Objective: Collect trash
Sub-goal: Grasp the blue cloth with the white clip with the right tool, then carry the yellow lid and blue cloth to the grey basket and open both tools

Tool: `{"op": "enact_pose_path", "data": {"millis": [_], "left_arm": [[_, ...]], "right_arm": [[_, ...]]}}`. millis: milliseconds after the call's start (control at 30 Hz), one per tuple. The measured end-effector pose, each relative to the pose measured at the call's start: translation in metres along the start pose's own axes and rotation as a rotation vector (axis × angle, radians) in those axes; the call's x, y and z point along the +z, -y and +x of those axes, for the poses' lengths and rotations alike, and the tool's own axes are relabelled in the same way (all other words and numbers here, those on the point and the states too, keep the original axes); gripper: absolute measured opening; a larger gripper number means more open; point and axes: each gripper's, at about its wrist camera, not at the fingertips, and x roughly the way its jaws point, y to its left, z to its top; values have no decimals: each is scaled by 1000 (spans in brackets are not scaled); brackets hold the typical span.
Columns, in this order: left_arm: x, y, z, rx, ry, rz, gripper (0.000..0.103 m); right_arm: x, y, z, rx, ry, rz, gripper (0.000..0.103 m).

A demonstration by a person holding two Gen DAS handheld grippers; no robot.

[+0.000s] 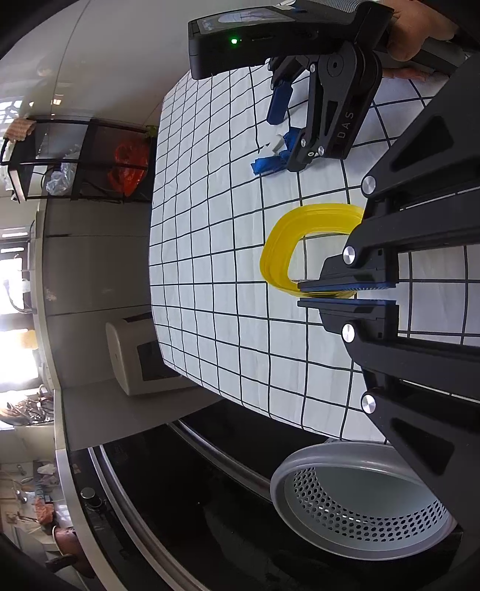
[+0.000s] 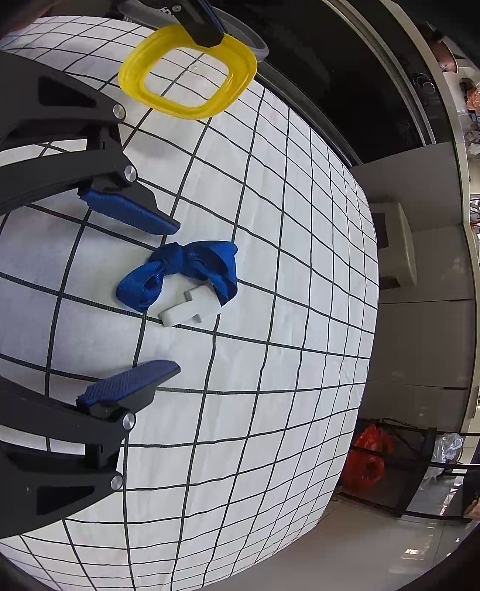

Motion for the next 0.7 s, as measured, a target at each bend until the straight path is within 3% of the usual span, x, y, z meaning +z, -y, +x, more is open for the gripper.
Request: {"op": "enact_pose_path", "data": {"millis": [67, 167, 300, 700], "left_arm": [[0, 0, 0, 0, 1, 3, 4], [-1, 0, 0, 0, -1, 4, 4], [-2, -2, 1, 1, -5, 0, 4], [-7, -19, -19, 11, 24, -14, 4]], "right_arm": [[0, -1, 0, -8, 2, -5, 53], [0, -1, -1, 1, 10, -3, 30], [0, 1, -4, 42, 17, 25, 25], [-25, 16, -41, 109, 45, 92, 25]]}}
